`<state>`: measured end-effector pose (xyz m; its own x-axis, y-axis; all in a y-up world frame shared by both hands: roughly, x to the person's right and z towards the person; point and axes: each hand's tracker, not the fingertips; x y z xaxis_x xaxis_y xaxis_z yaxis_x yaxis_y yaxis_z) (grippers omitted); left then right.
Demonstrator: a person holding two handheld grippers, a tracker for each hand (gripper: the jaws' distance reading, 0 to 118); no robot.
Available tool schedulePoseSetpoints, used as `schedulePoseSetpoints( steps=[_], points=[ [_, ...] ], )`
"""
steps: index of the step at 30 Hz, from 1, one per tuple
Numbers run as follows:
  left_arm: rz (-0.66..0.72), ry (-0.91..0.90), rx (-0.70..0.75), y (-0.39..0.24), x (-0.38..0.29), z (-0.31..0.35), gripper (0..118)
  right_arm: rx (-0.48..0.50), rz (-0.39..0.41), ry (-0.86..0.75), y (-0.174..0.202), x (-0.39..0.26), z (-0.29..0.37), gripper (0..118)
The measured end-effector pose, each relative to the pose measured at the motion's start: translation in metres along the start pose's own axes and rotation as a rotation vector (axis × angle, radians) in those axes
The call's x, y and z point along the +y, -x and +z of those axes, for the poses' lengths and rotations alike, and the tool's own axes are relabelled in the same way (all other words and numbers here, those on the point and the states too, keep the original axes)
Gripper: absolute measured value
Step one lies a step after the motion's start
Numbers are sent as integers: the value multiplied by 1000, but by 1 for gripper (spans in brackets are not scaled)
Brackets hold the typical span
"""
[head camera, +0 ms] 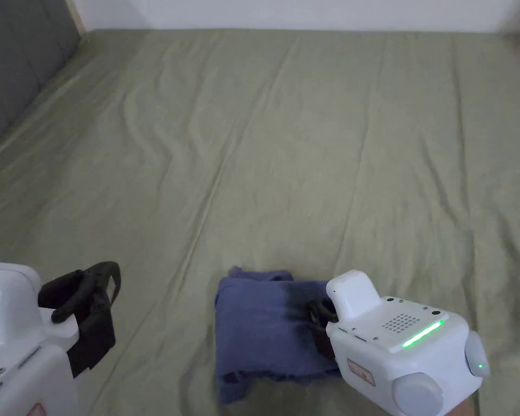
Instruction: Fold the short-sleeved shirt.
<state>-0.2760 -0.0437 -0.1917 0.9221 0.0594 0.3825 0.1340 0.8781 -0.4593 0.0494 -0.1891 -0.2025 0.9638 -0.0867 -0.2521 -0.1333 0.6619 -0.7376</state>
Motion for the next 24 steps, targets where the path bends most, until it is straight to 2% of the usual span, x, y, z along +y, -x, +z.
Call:
schedulePoseSetpoints(
  steps=[3, 5, 7, 8, 9, 10, 11, 12, 13, 15, 16, 17, 19, 24],
  points=[
    [-1, 32, -28, 0, -9, -16, 0, -26, 8, 20, 0, -6, -9, 0],
    [26, 61, -69, 0, -13, -29, 0, -22, -19, 20, -3, -5, -9, 0],
    [68, 118, -183, 4, -15, -46, 0, -10, -38, 21, -6, -3, -9, 0],
    [104, 163, -293, 8, -15, -58, 0, -9, -35, 22, -6, -4, -8, 0],
    [155, 208, -406, 13, -15, -70, 9, -8, -30, 23, -5, -4, -8, 0],
    [235, 259, -538, 21, -18, -88, 47, -7, -23, 22, -5, -4, -8, 0],
    [281, 320, -627, 25, -22, -105, 103, -7, -19, 21, -5, -4, -8, 0],
    [318, 418, -730, 26, -30, -128, 113, -7, -20, 20, -5, -5, -7, 0],
    [368, 432, -816, 31, -47, -134, 107, -5, -24, 18, -5, -5, -7, 0],
    [474, 538, -809, 27, -52, -164, 118, -2, -34, 15, -6, -5, -7, 0],
    [475, 580, -801, 25, -60, -176, 118, 0, -41, 12, -6, -5, -6, 0],
    [409, 633, -716, 27, -69, -188, 118, 0, -45, 12, -6, -6, -6, 0],
    [440, 707, -678, 34, -72, -216, 118, 1, -49, 9, -6, -6, -6, 0],
    [502, 780, -779, 25, -94, -246, 115, 8, -54, 3, -7, -5, -7, 0]
  ],
)
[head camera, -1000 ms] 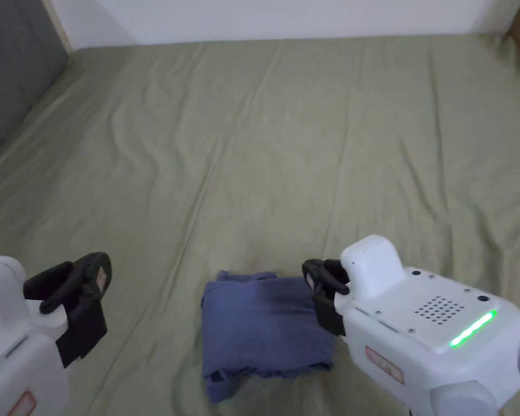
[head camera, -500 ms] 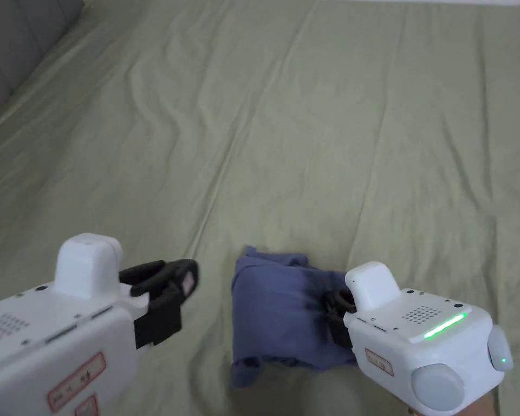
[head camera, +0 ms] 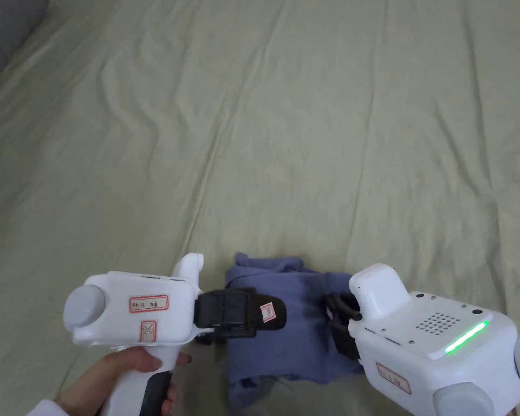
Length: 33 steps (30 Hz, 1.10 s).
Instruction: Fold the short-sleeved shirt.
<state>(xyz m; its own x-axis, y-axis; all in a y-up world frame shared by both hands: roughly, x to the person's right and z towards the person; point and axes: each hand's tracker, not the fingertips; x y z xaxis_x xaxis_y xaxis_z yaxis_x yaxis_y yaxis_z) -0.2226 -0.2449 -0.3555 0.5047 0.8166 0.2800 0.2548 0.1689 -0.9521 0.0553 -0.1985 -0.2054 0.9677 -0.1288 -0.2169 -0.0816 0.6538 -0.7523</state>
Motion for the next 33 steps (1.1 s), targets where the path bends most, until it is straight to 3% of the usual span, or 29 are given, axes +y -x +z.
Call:
schedulePoseSetpoints(
  steps=[1, 2, 3, 4, 7, 11, 16, 22, 28, 29, 33],
  points=[
    [4, -4, -52, 2, 2, -5, 106, 1, 0, -1, 0, 0, 0, 0],
    [21, -14, -87, 5, 4, -6, 87, 1, 1, -2, 0, 0, -1, 0],
    [46, -38, -87, 2, 1, -13, 57, 1, 1, -2, 0, 0, -1, 0],
    [65, -72, -28, 10, 2, -12, 56, -2, 0, -1, -1, 0, -2, 0],
    [149, -69, -120, 24, 0, -10, 54, 6, -12, -7, -4, 0, -2, 0],
    [93, -44, -72, 18, 6, -10, 53, -6, 7, -8, -1, -1, -6, 0],
    [-16, 19, 4, 0, 19, 10, 53, 12, -48, -49, -2, 4, 6, 0],
    [-64, 37, 193, 12, 50, 102, 52, 17, -60, -129, 15, 21, 32, 0],
    [-115, 44, 495, 39, 83, 213, 52, 33, -51, -174, 39, 37, 34, 0],
    [-137, 27, 453, 40, 88, 223, 52, 35, -48, -179, 42, 40, 33, 0],
    [-104, 49, 615, 69, 105, 274, 52, 44, -38, -189, 55, 50, 24, 0]
  ],
)
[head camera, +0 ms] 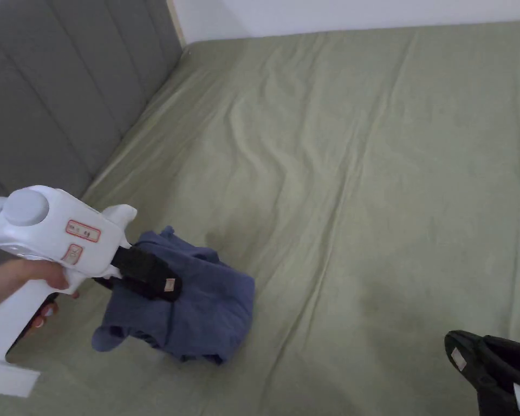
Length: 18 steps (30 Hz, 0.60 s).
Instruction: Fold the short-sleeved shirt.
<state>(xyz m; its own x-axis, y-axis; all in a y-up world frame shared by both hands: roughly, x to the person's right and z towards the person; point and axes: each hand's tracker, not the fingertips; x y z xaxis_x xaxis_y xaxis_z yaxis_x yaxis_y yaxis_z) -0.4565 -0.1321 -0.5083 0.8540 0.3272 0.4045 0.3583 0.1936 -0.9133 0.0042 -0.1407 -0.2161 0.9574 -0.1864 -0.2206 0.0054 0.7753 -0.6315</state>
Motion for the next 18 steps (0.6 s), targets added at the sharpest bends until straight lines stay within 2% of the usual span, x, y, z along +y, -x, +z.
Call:
schedulePoseSetpoints(
  steps=[5, 12, 13, 15, 16, 18],
  points=[
    [84, 42, 139, 50, 6, 2, 52, 10, 23, 6, 12, 5, -10, 0],
    [116, -25, 118, 66, -7, -12, 55, 12, 38, 5, 13, 7, -6, 0],
    [116, -48, 135, 64, -14, -7, 70, 15, 41, 0, 13, 8, -2, 0],
    [48, -112, 239, 59, -27, 5, 118, 20, 37, -14, 13, 11, 6, 0],
    [16, -165, 249, 57, -38, 17, 117, 23, 36, -21, 13, 12, 11, 0],
    [72, -266, 255, 50, -53, 49, 107, 27, 45, -46, 13, 16, 23, 0]
  ],
)
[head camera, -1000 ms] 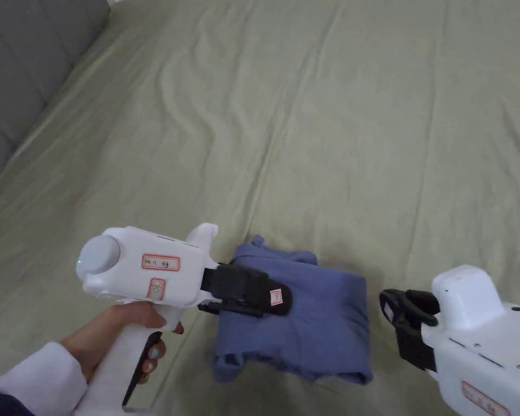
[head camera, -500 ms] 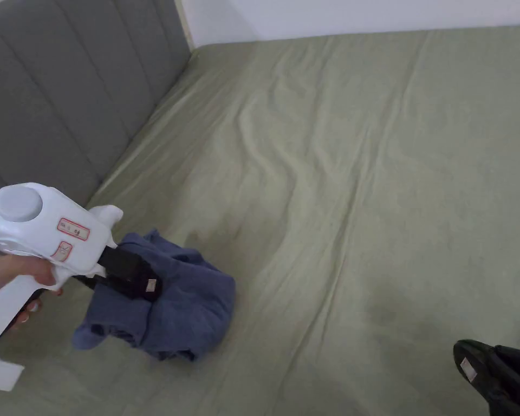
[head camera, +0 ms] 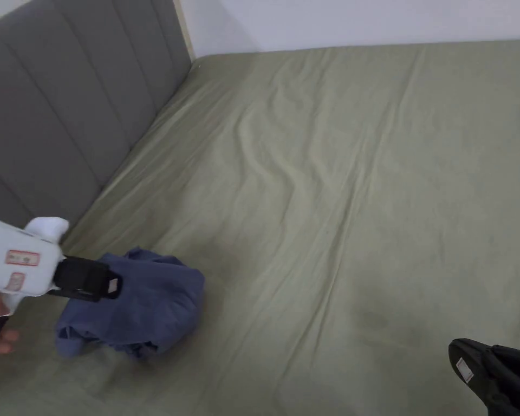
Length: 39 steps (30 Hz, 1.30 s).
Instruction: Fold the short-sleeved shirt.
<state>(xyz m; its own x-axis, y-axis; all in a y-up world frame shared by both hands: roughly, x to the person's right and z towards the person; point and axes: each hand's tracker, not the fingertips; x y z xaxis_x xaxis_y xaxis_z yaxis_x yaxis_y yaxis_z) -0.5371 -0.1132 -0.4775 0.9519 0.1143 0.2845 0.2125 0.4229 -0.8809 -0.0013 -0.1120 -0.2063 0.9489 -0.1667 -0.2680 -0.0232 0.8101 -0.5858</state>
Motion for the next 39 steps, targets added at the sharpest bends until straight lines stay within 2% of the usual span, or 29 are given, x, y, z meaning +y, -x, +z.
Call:
schedulePoseSetpoints(
  steps=[2, 5, 6, 7, 8, 9, 10, 12, 15, 17, 26, 31, 39],
  points=[
    [21, -45, 54, -5, -8, 43, 108, 3, 5, -28, -2, 4, 14, 0],
    [20, -227, 128, -28, -29, 109, 109, 2, 11, -79, -5, 10, 38, 0],
    [14, -288, 190, -46, -37, 131, 107, -2, 14, -99, -7, 13, 47, 0],
    [7, -368, 253, -66, -46, 149, 96, -13, 17, -119, -9, 15, 57, 0],
    [0, -456, 296, -85, -57, 164, 71, -23, 16, -137, -12, 17, 66, 0],
    [-6, -549, 357, -106, -68, 176, 15, -34, 13, -158, -15, 18, 75, 0],
    [-16, -632, 418, -132, -79, 184, 0, -58, 14, -182, -18, 20, 85, 0],
    [-36, -781, 472, -177, -102, 194, 0, -103, 11, -235, -24, 22, 106, 0],
    [-55, -891, 395, -245, -126, 207, 0, -177, -6, -316, -35, 25, 142, 0],
    [-74, -956, 345, -285, -136, 207, 0, -262, 11, -361, -40, 26, 165, 0],
    [-203, -1083, 89, -445, -139, 217, 0, -616, 52, -557, -66, 21, 278, 0],
    [-209, -1099, 47, -476, -143, 222, 0, -676, 32, -598, -81, 18, 317, 0],
    [-184, -1096, 81, -472, -138, 236, 0, -688, 12, -642, -89, 22, 326, 0]
  ],
)
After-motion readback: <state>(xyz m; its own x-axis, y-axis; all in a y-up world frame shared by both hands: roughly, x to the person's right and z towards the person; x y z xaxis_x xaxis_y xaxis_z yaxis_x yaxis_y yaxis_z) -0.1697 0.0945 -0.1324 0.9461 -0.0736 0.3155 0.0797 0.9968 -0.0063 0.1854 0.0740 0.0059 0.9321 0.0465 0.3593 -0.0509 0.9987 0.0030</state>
